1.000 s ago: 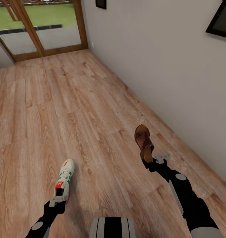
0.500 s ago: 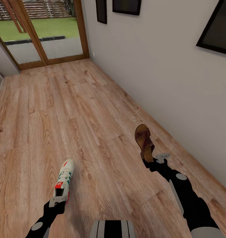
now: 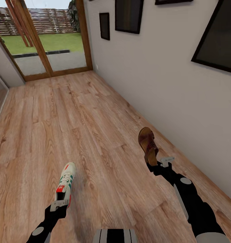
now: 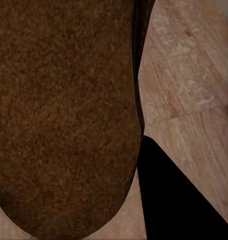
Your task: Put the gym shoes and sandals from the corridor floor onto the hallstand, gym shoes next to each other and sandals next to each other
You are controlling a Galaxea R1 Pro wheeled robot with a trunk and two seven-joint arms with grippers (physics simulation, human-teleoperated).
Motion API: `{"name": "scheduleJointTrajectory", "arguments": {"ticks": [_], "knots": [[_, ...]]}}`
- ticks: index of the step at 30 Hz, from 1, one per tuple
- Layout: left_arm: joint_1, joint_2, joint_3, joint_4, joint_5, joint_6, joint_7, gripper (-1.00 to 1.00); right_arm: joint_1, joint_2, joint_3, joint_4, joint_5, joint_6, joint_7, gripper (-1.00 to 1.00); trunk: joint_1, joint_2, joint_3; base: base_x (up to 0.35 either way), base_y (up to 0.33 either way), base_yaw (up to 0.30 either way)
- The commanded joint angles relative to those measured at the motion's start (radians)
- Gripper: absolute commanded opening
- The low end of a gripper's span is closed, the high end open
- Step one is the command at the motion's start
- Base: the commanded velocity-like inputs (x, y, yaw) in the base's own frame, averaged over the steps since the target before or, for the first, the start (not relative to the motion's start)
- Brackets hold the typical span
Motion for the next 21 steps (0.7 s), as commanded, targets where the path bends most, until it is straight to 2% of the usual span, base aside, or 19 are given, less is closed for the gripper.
{"name": "scheduleJointTrajectory", "arguments": {"ticks": [1,5,9,14,16,19,21], "knots": [[0.002,-0.001,0.009,0.004,-0.01,-0.005,-0.007,-1.0,0.001,0.0,-0.002,-0.001,0.021,0.005,0.005,-1.0,-0.001,0.0,0.005,0.0,0.0,0.0],[0.005,-0.001,0.01,0.015,-0.009,-0.022,-0.007,-1.0,0.031,0.0,-0.004,0.0,0.06,-0.008,0.0,-1.0,-0.002,0.001,0.027,0.0,0.0,0.0],[0.007,-0.002,0.011,0.056,-0.008,-0.109,-0.006,-1.0,0.116,0.001,-0.016,0.014,0.079,-0.084,-0.037,-1.0,-0.004,0.002,0.048,0.0,0.0,0.0],[0.027,0.001,0.015,0.112,-0.008,-0.182,-0.005,-1.0,0.234,0.003,-0.021,0.108,0.083,-0.287,-0.137,-1.0,-0.006,0.003,0.076,0.0,0.0,0.0],[0.038,0.002,0.021,0.116,-0.005,-0.189,-0.004,-1.0,0.253,0.003,-0.022,0.15,0.083,-0.341,-0.16,-1.0,-0.007,0.004,0.086,0.0,0.0,0.0],[0.064,0.004,0.045,0.118,0.018,-0.201,-0.009,-1.0,0.28,0.004,-0.023,0.27,0.083,-0.474,-0.199,-1.0,-0.009,0.004,0.103,0.0,0.0,0.0],[0.072,0.004,0.053,0.118,0.028,-0.208,-0.012,-1.0,0.284,0.005,-0.023,0.324,0.082,-0.521,-0.208,-1.0,-0.01,0.005,0.114,0.0,0.0,0.0]]}}
